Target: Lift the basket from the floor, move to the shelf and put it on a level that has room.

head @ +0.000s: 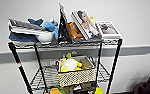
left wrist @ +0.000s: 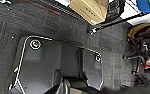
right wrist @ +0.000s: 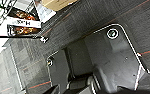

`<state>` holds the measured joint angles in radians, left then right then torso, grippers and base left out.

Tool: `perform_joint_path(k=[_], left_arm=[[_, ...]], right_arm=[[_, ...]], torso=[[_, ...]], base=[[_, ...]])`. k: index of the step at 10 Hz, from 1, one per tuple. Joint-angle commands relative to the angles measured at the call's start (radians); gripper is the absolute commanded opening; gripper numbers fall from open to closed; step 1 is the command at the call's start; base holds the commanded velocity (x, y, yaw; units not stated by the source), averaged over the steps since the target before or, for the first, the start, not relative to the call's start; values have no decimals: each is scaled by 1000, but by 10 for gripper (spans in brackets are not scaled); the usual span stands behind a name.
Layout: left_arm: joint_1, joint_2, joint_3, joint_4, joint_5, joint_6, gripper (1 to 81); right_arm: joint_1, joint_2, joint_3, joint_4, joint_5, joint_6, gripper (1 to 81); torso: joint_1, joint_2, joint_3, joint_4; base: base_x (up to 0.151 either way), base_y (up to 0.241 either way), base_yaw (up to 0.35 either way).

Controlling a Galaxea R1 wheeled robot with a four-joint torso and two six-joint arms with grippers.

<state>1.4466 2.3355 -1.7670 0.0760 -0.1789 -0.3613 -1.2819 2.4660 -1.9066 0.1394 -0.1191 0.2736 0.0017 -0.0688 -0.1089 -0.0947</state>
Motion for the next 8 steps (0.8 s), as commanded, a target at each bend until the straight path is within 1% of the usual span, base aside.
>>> perform_joint_path(k=[1,3,6,8], left_arm=[[-31,91,-141,62,32,5,811],[-21,179,-261,81,39,5,811],[10,300,-429,94,38,7,811],[22,381,-554,107,35,7,811]], right_arm=[[-12,96,-138,-107,-7,-5,811],[-44,178,-251,-139,7,-5,811],[-70,271,-379,-199,10,-5,811],[-90,340,-480,-228,29,-5,811]], torso=[[0,0,0,0],[0,0,0,0],[0,0,0,0],[0,-1,1,0]], base=[[0,0,0],[0,0,0],[0,0,0],[0,0,0]])
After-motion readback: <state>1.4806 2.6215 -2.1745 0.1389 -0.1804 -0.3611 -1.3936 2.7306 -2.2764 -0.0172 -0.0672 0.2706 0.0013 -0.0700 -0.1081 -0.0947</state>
